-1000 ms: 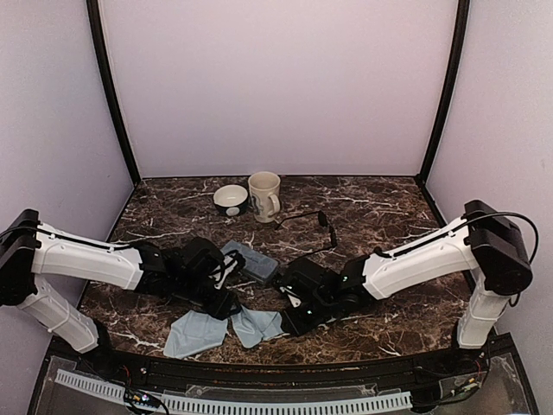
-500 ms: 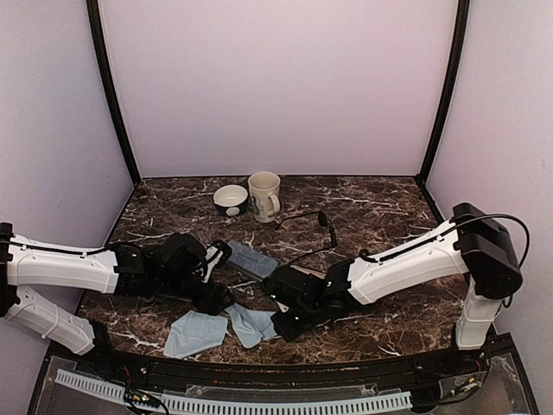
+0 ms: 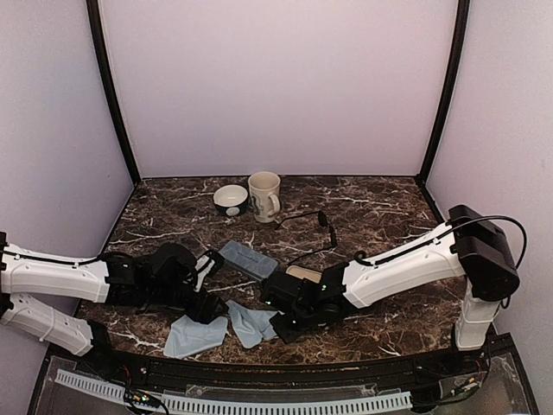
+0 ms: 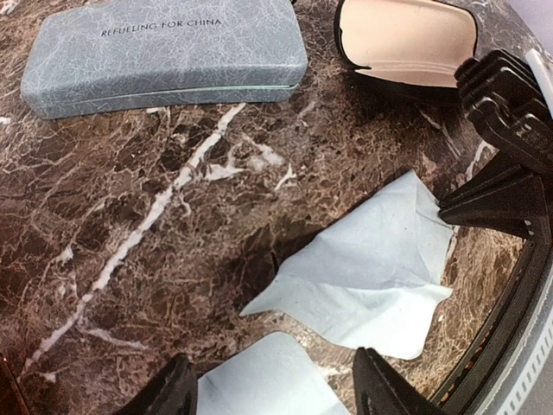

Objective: Organize the sunglasses
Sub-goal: Pick up the glasses cleaning cloth from the center of the board.

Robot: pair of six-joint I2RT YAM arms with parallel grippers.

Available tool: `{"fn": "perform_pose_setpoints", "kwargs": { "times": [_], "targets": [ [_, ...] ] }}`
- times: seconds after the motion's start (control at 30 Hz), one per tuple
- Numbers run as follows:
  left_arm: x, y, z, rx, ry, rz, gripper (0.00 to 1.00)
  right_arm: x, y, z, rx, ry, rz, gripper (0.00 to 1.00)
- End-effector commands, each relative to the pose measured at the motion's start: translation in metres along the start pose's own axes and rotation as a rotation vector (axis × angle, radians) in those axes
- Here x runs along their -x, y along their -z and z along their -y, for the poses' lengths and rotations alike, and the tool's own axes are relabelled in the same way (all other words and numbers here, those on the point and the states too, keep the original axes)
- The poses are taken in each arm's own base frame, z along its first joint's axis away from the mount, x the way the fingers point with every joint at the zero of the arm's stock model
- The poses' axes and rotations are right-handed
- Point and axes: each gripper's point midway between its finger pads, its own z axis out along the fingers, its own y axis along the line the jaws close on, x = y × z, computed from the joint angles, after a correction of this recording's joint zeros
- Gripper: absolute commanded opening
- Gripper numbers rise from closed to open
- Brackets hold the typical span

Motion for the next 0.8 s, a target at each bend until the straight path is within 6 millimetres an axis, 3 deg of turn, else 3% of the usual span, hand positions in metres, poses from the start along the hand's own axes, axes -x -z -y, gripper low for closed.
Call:
{"fn": "perform_pose_setpoints", "kwargs": {
  "times": [0.0, 0.3, 0.5, 0.77],
  "targets": [
    [0.001, 0.005, 0.018, -0.074, -0.043, 0.055, 0.62, -0.010, -0.004, -0.001, -0.011, 0.007, -0.029, 0.03],
    [-0.021, -0.005, 0.072, -0.216, -0.261, 0.044, 0.47, -0.002, 0.005, -0.001, 0.074, -0.070, -0.005, 0.00],
    [-0.027, -0.016, 0.089, -0.266, -0.342, 0.022, 0.39, 0.008, 0.021, 0.006, 0.178, -0.165, 0.046, 0.00],
    [-0.034, -0.033, 0.101, -0.263, -0.450, -0.049, 0.34, 0.006, 0.021, 0.013, 0.194, -0.199, 0.044, 0.00]
  ]
}}
